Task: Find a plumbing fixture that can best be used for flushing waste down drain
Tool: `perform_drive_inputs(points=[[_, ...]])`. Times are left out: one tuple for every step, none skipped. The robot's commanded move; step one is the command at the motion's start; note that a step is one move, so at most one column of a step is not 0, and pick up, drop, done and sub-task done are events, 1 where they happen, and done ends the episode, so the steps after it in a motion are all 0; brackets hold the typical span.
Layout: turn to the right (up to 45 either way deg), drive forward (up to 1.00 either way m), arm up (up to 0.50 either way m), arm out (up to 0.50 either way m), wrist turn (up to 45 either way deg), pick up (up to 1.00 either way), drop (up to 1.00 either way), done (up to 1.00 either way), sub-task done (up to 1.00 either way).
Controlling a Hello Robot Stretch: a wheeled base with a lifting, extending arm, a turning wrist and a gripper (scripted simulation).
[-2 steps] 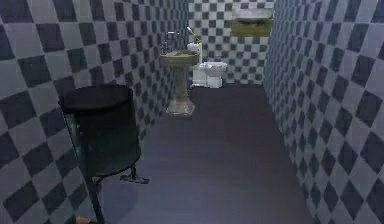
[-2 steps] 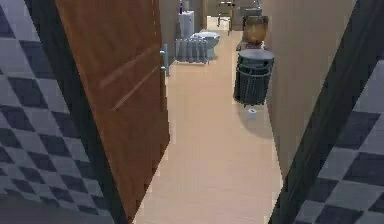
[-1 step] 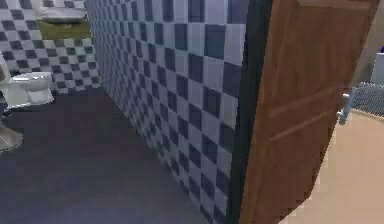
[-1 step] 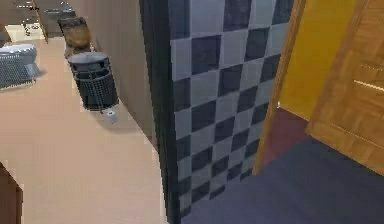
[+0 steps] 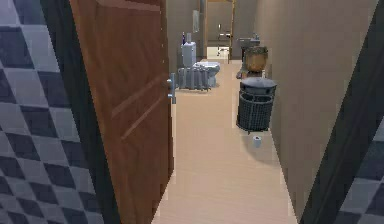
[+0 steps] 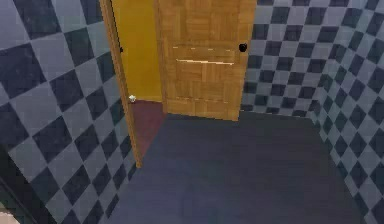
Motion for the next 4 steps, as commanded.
perform_drive_inputs(points=[[24.0,0.00,0.00,0.00,0.0,0.00,0.00,0.00,0.00],[0.0,0.25,0.00,0.00,0.0,0.00,0.00,0.00,0.00],[-18.0,0.00,0.00,0.00,0.0,0.00,0.00,0.00,0.00],[0.0,1.00,0.00,0.00,0.0,0.00,0.00,0.00,0.00]])
